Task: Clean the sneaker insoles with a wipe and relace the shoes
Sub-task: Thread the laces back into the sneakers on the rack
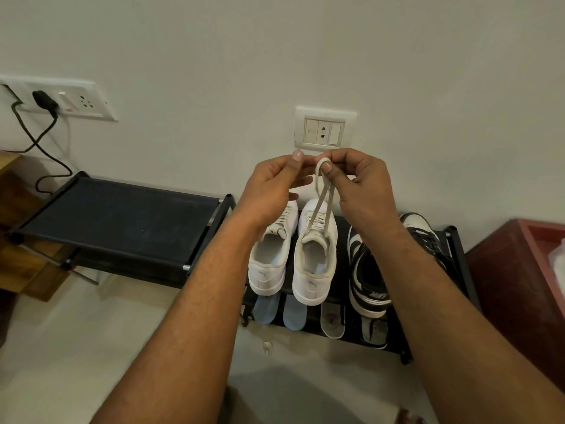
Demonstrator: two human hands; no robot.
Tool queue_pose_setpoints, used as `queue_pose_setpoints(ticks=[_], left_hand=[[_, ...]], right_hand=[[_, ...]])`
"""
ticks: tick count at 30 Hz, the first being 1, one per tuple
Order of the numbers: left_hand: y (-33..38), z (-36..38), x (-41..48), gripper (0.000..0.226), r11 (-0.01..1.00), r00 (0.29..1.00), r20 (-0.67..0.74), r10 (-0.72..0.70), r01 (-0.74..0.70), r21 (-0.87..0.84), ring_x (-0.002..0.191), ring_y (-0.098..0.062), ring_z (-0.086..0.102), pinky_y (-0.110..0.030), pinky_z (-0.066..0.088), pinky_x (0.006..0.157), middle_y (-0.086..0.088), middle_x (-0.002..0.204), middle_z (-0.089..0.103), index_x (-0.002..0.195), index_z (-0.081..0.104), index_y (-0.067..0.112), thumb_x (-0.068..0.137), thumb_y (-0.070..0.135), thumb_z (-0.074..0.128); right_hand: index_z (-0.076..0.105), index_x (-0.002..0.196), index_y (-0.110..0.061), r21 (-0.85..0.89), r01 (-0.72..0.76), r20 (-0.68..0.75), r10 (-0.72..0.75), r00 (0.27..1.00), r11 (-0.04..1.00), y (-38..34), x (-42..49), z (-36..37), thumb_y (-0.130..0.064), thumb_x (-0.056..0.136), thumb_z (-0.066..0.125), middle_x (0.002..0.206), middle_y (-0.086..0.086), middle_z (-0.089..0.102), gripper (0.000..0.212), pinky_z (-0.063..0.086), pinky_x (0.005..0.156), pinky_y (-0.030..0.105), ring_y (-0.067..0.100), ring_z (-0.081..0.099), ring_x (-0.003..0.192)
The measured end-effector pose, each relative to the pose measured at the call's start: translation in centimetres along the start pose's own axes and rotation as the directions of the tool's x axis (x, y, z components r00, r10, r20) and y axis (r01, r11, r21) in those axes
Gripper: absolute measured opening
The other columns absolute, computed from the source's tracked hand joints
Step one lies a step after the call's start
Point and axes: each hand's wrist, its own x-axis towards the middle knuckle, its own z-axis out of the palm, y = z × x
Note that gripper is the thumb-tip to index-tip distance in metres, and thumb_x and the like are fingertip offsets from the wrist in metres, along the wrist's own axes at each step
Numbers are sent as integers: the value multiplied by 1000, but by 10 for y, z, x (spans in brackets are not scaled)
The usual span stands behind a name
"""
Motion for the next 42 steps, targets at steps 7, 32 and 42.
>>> queue_pose_setpoints(ticks=[7,32,42], left_hand=[[-5,12,-3,37,1000,991,136,7,-10,20,117,-6,72,-23,52,90,2,116,80,126,73,15,116,32,41],[-37,13,6,21,994,996,17,86,-87,71,90,-4,74,-16,53,85,3,87,81,116,79,7,108,14,62],[-38,12,10,8,959,976,-157,150,-105,263,79,-17,76,-34,62,80,5,79,79,100,83,16,100,17,75]], right_hand=[[80,101,-21,-41,25,15,-24,1000,999,-2,-1,0,-20,97,71,95,-10,79,10,59,94,42,9,73,96],[79,104,-28,-139,33,-36,-38,999,990,7,0,-14,-22,96,73,97,-17,77,12,57,89,36,7,70,94],[74,127,-34,-340,206,47,-202,978,918,29,-5,-20,-20,99,68,96,-12,73,32,51,88,23,8,66,91]])
